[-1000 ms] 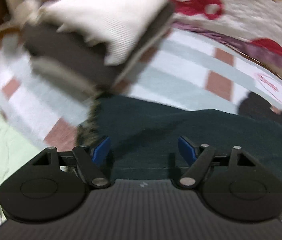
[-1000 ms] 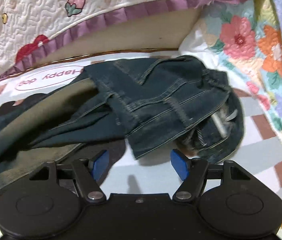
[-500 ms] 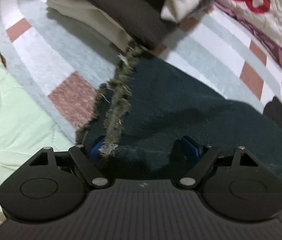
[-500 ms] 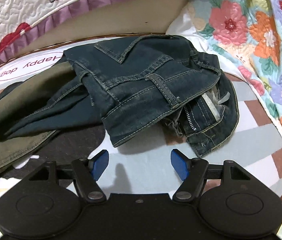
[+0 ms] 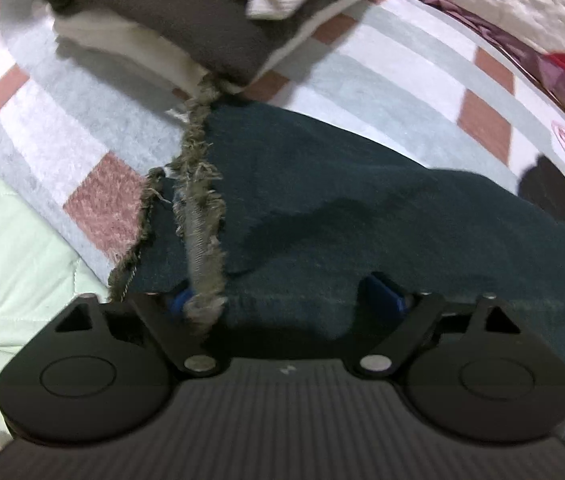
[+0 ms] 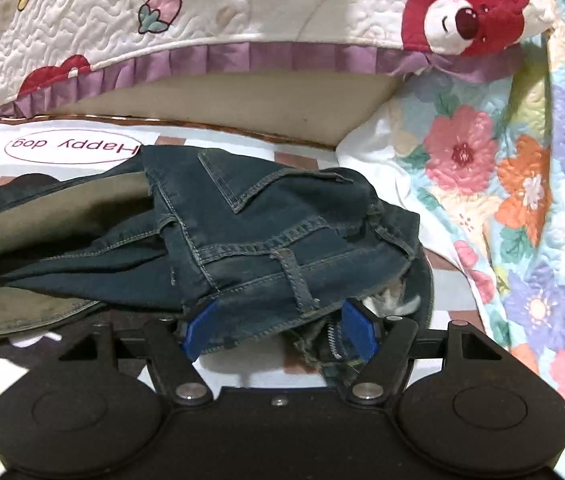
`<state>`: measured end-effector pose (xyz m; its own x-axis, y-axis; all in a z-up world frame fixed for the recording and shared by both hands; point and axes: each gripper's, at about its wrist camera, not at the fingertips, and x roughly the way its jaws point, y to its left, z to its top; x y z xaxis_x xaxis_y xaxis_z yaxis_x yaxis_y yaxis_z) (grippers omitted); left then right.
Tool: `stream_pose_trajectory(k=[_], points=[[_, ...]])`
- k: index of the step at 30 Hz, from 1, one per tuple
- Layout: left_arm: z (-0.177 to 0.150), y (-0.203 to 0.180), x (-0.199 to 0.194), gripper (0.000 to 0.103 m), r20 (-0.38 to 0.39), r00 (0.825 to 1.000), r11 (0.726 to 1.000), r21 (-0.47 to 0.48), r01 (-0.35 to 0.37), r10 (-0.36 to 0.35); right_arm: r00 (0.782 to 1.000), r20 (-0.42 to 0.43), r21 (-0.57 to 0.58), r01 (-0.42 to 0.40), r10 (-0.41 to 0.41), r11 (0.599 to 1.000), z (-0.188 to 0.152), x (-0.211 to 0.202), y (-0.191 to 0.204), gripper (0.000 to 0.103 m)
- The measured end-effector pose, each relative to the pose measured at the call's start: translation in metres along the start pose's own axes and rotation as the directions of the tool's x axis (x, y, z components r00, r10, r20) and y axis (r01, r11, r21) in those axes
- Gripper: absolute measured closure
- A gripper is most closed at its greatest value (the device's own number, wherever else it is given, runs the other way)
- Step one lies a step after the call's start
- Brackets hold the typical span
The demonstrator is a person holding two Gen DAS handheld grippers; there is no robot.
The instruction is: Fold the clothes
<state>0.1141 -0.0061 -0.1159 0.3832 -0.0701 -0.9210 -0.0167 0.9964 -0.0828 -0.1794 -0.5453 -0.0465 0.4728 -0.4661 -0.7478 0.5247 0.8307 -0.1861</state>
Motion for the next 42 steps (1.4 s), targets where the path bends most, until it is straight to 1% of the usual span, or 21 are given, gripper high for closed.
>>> stream_pose_trajectory(k=[1,2,5,7,10,11,12,14,16,17,18,19,20,25,27,29,32,35,36,39,42], points=[[-0.002,-0.007,-0.005,0.037,0.005,1.0,1.0,0.03,-0.01,0.01,0.999,-0.014,-0.007,-0.037,0.037,0.999,0.009,-0.006,-0.008,0.03],[-0.003,-0.015,-0.014,0.039,0.016,1.0,0.998,0.061,-0.011,0.01,0.996,-0.033,-0.016,-0.086,0.085,0.996,0.018,-0.013,-0.017,0.03],[-0.007,-0.049,-0.053,0.04,0.073,0.997,0.985,0.169,0.023,-0.036,0.951,-0.111,-0.044,-0.296,0.289,0.954,0.049,-0.038,-0.048,0.033],[-0.008,-0.077,-0.085,0.046,0.089,0.989,0.955,0.284,0.086,-0.115,0.956,-0.063,-0.092,-0.293,0.288,0.952,0.066,-0.066,-0.064,0.033],[0.002,-0.114,-0.134,0.047,-0.014,0.96,0.857,0.447,0.256,-0.28,0.951,-0.029,-0.177,-0.309,0.309,0.934,0.093,-0.107,-0.086,0.064],[0.011,-0.124,-0.149,0.047,-0.071,0.948,0.822,0.48,0.305,-0.31,0.948,-0.027,-0.218,-0.314,0.316,0.924,0.103,-0.122,-0.093,0.083],[0.021,-0.133,-0.164,0.047,-0.111,0.941,0.797,0.504,0.331,-0.321,0.951,-0.034,-0.258,-0.305,0.307,0.917,0.11,-0.134,-0.095,0.096],[0.042,-0.15,-0.191,0.046,-0.136,0.936,0.76,0.552,0.344,-0.325,0.959,-0.044,-0.331,-0.28,0.281,0.901,0.124,-0.156,-0.098,0.096],[0.058,-0.168,-0.21,0.039,-0.159,0.919,0.702,0.602,0.38,-0.361,0.976,-0.029,-0.375,-0.209,0.214,0.903,0.134,-0.17,-0.093,0.087],[0.065,-0.18,-0.217,0.039,-0.187,0.902,0.659,0.628,0.414,-0.388,0.982,-0.012,-0.383,-0.179,0.188,0.906,0.138,-0.172,-0.094,0.069],[0.068,-0.19,-0.219,0.039,-0.188,0.892,0.639,0.639,0.428,-0.41,0.984,-0.004,-0.383,-0.167,0.179,0.908,0.14,-0.173,-0.091,0.044],[0.067,-0.2,-0.218,0.039,-0.164,0.888,0.64,0.639,0.427,-0.429,0.985,0.0,-0.376,-0.162,0.175,0.913,0.142,-0.172,-0.088,0.035],[0.066,-0.209,-0.218,0.039,-0.139,0.883,0.641,0.638,0.426,-0.448,0.983,-0.002,-0.349,-0.172,0.183,0.921,0.141,-0.165,-0.087,0.031],[0.008,-0.268,-0.178,0.039,-0.062,0.902,0.604,0.723,0.336,-0.427,0.971,-0.062,-0.121,-0.235,0.229,0.964,0.115,-0.107,-0.095,0.032],[-0.018,-0.293,-0.161,0.039,-0.032,0.909,0.585,0.756,0.294,-0.415,0.973,-0.082,-0.119,-0.224,0.215,0.967,0.086,-0.093,-0.1,0.032],[-0.043,-0.317,-0.143,0.039,-0.001,0.915,0.565,0.786,0.251,-0.404,0.972,-0.058,-0.196,-0.233,0.226,0.953,0.054,-0.086,-0.098,0.032],[-0.081,-0.353,-0.117,0.039,0.045,0.92,0.531,0.827,0.184,-0.39,0.963,-0.001,-0.361,-0.252,0.27,0.898,0.005,-0.083,-0.087,0.031],[-0.12,-0.389,-0.091,0.039,0.093,0.921,0.495,0.861,0.115,-0.377,0.953,-0.021,-0.439,-0.281,0.303,0.853,-0.025,-0.072,-0.072,0.031],[-0.124,-0.392,-0.086,0.039,0.111,0.925,0.503,0.859,0.094,-0.363,0.95,-0.025,-0.469,-0.286,0.311,0.836,-0.034,-0.068,-0.066,0.031],[-0.115,-0.38,-0.079,0.039,0.168,0.943,0.577,0.816,0.03,-0.286,0.948,-0.011,-0.587,-0.264,0.318,0.766,-0.048,-0.051,-0.038,0.032],[-0.106,-0.367,-0.072,0.039,0.218,0.954,0.643,0.765,-0.037,-0.204,0.949,0.058,-0.669,-0.195,0.311,0.718,-0.046,-0.035,-0.019,0.032]])
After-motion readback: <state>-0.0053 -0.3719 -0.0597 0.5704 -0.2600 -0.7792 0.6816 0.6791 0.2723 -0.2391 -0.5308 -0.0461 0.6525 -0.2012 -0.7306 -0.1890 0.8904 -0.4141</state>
